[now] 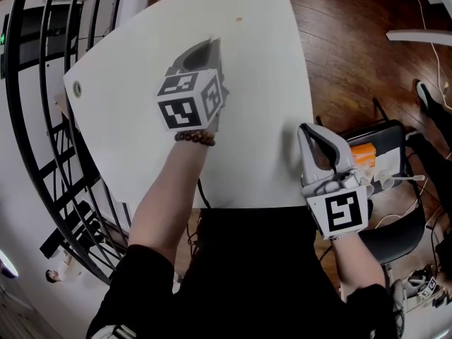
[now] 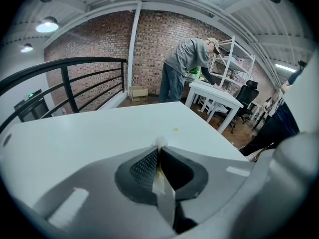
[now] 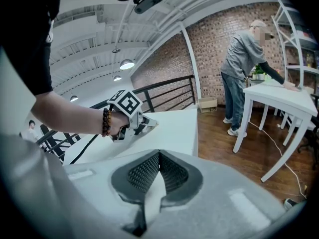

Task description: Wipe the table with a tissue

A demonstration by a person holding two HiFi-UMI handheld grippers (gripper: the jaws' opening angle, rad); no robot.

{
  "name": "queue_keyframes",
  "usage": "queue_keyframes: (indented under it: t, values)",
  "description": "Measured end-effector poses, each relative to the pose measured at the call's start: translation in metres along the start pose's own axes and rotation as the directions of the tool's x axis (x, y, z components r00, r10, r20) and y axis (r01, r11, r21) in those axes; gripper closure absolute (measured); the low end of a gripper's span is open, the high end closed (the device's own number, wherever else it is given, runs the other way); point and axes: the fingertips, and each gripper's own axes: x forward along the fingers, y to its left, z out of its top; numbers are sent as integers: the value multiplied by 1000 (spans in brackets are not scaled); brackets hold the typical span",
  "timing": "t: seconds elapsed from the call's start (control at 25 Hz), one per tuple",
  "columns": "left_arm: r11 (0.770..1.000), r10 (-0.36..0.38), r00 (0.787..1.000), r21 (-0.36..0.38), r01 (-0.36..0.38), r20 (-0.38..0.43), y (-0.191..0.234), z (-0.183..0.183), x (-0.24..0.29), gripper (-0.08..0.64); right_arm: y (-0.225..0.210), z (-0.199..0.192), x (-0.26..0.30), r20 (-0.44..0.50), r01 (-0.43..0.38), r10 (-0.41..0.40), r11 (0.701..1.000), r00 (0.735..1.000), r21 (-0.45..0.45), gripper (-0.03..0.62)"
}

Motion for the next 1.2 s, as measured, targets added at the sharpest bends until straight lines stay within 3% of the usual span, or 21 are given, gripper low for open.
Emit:
queue_keyframes:
  t: [1.2]
  values:
    - [999, -6, 999, -48, 9, 54, -20, 29, 19, 529, -12, 5, 4, 3, -39, 39, 999, 999, -7, 600]
